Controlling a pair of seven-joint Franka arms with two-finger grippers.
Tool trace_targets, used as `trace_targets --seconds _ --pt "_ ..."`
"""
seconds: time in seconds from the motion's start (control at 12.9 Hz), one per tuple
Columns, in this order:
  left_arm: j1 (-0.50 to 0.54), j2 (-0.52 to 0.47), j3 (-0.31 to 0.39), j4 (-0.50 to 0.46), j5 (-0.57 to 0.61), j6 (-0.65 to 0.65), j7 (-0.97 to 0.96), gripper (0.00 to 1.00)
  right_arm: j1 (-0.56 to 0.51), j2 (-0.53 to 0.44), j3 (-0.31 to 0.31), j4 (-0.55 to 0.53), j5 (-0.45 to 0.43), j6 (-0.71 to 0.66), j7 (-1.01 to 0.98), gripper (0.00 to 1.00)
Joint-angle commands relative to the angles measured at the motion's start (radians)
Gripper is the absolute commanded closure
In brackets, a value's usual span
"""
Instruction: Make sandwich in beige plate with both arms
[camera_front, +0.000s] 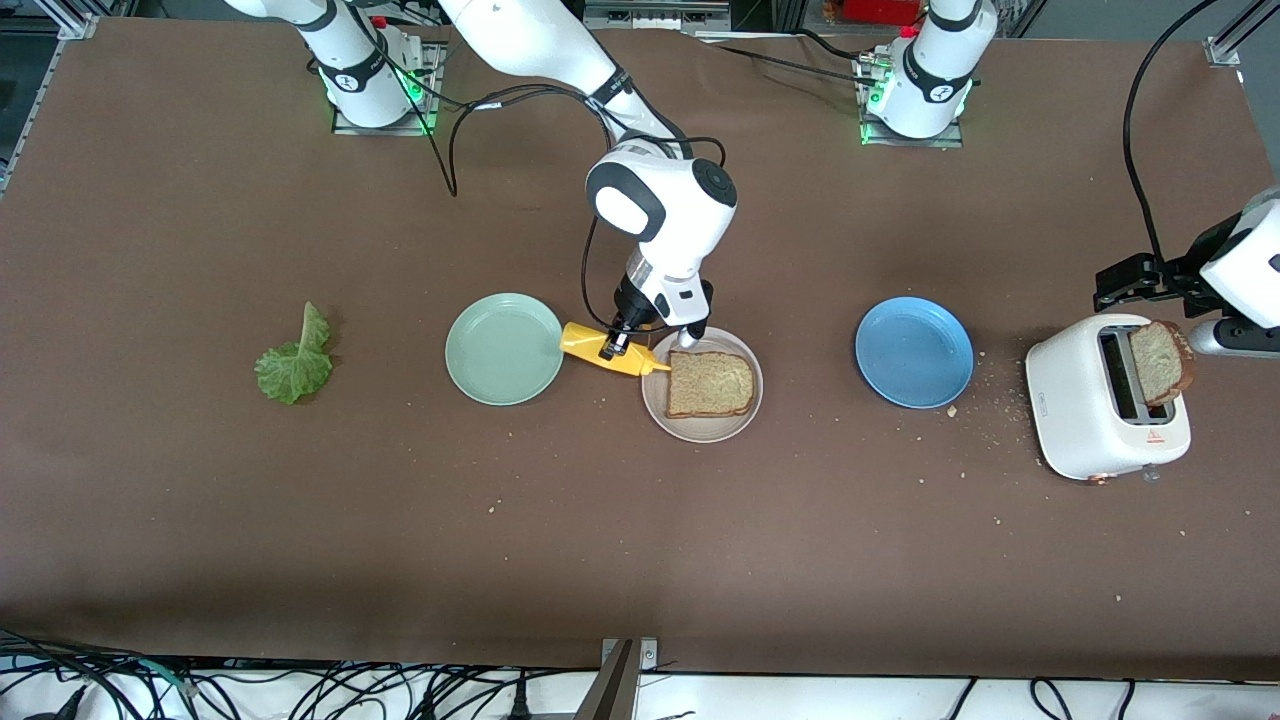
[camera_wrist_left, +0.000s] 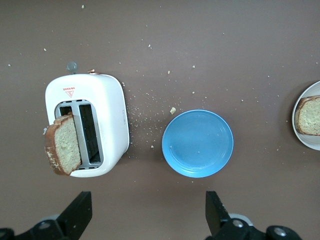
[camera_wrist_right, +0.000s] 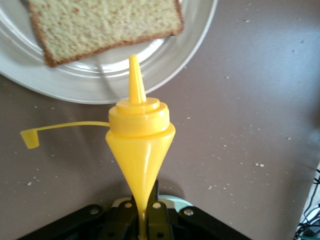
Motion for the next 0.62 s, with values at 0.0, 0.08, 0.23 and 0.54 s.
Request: trace_targets --seconds 0.0,0.08,0.23,0.54 --pt "-0.003 -0.011 0.005 0.002 -0.021 0.002 -0.007 0.0 -0.043 -0.042 -0.004 0.031 0.069 -0.035 -0.084 1.0" --pt "-0.003 -0.011 0.005 0.002 -0.021 0.002 -0.007 0.0 -0.068 -0.068 -0.005 0.031 0.108 -0.035 -0.145 1.0" --pt "-0.003 -0.011 0.007 0.002 -0.021 0.002 -0.007 0.0 -0.127 -0.129 -0.004 0.028 0.192 -0.035 -0.272 1.0" --pt "-0.003 -0.011 0.007 0.002 -0.021 0.004 -0.007 0.0 -0.275 -0.233 -0.002 0.025 0.378 -0.115 -0.55 1.0"
